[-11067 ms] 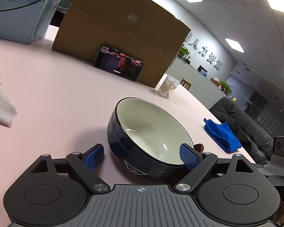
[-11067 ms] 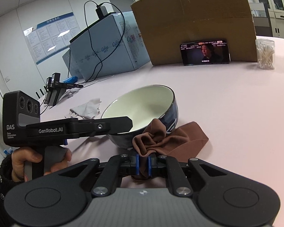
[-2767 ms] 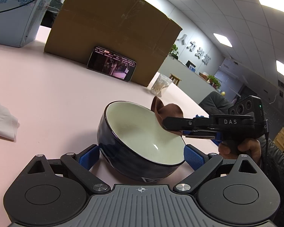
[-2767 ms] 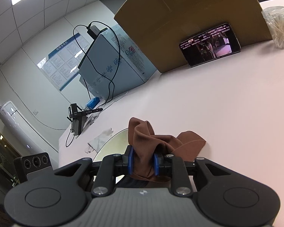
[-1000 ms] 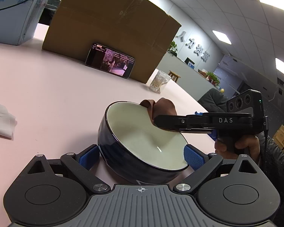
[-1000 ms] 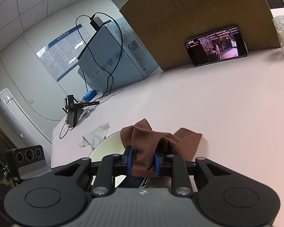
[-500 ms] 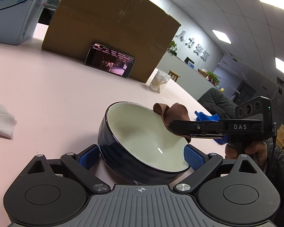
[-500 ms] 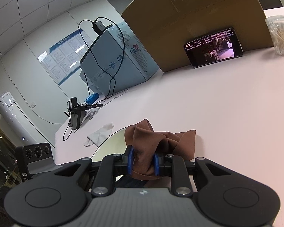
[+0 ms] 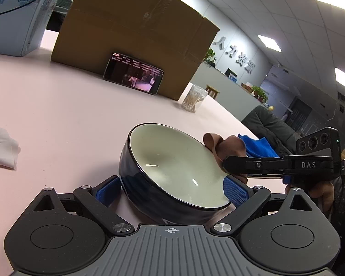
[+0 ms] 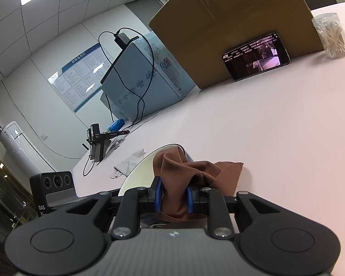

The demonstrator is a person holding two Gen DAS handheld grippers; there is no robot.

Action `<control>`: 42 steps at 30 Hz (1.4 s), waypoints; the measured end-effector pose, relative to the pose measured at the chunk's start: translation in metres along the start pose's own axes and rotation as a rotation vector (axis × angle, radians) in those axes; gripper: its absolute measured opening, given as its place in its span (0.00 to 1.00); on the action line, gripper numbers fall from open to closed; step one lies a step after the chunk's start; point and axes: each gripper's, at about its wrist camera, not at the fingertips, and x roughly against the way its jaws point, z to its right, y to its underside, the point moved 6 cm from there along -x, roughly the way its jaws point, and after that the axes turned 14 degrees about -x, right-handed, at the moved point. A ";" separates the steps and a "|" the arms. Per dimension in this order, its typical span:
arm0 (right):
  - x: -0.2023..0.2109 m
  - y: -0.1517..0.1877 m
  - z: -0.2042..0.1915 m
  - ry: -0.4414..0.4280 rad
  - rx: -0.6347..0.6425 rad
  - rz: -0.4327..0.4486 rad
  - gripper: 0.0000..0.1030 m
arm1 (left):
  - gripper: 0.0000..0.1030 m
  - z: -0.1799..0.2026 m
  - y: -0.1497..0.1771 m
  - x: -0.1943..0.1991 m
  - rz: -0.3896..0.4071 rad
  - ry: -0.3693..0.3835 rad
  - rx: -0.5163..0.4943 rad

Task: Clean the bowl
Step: 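Wipe the bowl rim with the cloth in the right tool while the left tool holds it, then pull the brown cloth away from the bowl with the right tool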

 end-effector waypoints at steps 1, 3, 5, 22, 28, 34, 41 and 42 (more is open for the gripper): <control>0.001 0.001 0.000 -0.001 -0.001 0.001 0.23 | 0.94 0.000 0.000 0.000 0.000 0.000 0.000; 0.002 0.003 -0.001 -0.003 -0.004 0.000 0.23 | 0.94 0.000 0.000 0.000 -0.001 -0.001 -0.001; 0.004 0.005 -0.002 -0.004 -0.003 -0.002 0.23 | 0.94 -0.001 0.000 0.000 -0.001 -0.002 0.000; 0.009 0.030 -0.015 -0.018 0.047 -0.027 0.13 | 0.94 -0.002 0.001 0.000 -0.002 -0.006 -0.001; 0.017 0.036 -0.018 -0.044 0.035 -0.002 0.09 | 0.95 -0.003 0.001 -0.001 -0.002 -0.004 0.001; 0.033 0.044 -0.027 -0.066 0.031 0.037 0.09 | 0.95 -0.005 -0.001 -0.002 -0.004 -0.005 0.002; 0.047 0.053 -0.032 -0.036 0.024 0.052 0.09 | 0.94 -0.009 -0.002 -0.002 0.000 -0.029 0.011; 0.046 0.055 -0.028 -0.010 0.012 0.043 0.10 | 0.94 -0.009 -0.002 -0.002 0.000 -0.032 0.013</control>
